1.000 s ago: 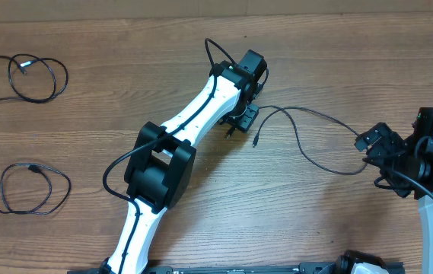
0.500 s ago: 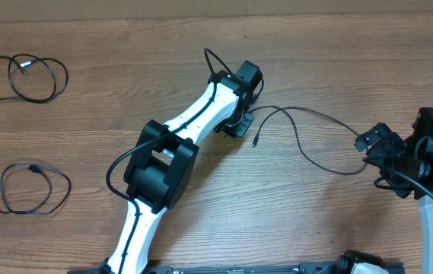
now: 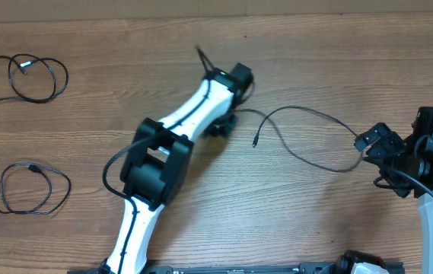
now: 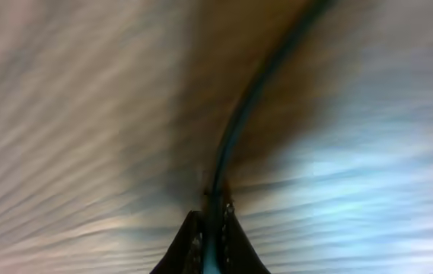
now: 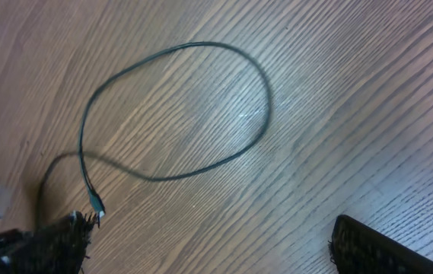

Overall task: Untangle cables
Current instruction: 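Pull the last cable leftward with the left gripper, freeing it from the right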

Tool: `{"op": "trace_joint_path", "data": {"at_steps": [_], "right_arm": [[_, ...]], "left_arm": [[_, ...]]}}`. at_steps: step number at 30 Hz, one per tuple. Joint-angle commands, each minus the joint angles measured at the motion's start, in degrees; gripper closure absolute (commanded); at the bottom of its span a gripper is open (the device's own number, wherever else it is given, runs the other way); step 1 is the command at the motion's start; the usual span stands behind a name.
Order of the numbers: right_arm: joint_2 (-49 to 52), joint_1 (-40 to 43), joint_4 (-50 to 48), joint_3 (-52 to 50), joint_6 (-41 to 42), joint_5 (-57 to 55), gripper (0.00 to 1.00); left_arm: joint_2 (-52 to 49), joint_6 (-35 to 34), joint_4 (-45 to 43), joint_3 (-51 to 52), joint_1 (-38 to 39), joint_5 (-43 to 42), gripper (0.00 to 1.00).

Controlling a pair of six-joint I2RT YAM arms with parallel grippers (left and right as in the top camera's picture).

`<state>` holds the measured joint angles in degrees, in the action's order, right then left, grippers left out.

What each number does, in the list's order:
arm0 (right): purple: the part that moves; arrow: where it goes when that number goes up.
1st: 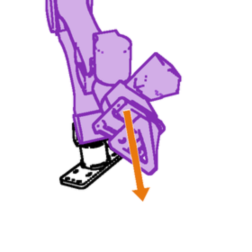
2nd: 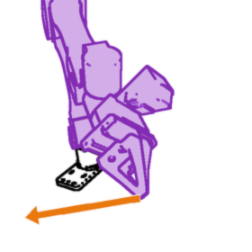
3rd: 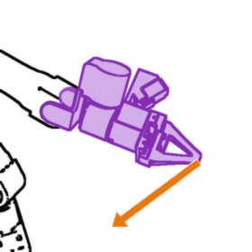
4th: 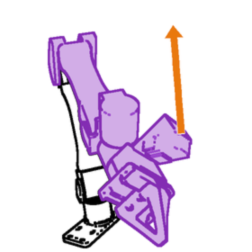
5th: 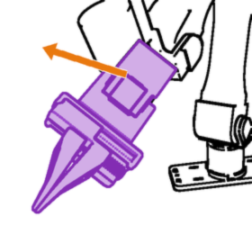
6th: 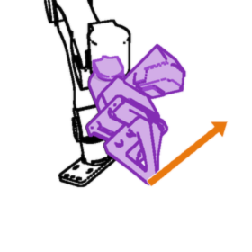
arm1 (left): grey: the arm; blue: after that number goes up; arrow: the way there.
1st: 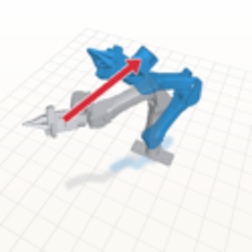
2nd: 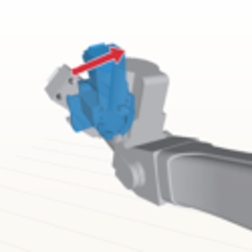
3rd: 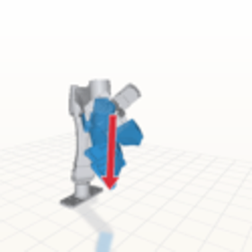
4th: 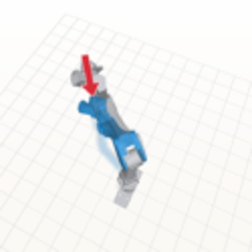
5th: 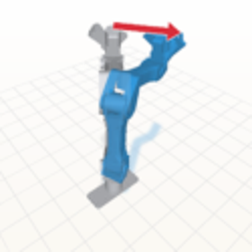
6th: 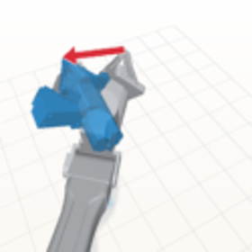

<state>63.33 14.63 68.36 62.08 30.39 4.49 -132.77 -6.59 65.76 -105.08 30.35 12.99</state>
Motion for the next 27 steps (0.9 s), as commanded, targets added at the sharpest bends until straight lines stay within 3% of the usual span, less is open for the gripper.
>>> {"op": "trace_joint_path", "data": {"at_steps": [1, 11, 19, 27], "right_arm": [[1.03, 0.13, -0.26, 0.98, -0.24, -0.33, 0.0], [4.26, 0.11, -1.14, 0.98, -0.24, 4.81, 0.0], [6.99, 0.11, -1.9, 0.98, -0.24, 5.46, 0.0], [9.88, 0.07, -2.47, 0.98, -0.24, 8.92, 0.0]], "left_arm": [[1.6, -5.66, 1.2, -0.35, -5.79, 5.57, 0.95], [12.63, -15.23, 7.61, -0.96, -24.06, 5.6, 0.96], [24.33, -17.57, 9.46, -0.96, -38.03, 5.2, 0.96], [30.77, -31.15, 11.41, -0.96, -48.24, 3.5, 0.96]]}}
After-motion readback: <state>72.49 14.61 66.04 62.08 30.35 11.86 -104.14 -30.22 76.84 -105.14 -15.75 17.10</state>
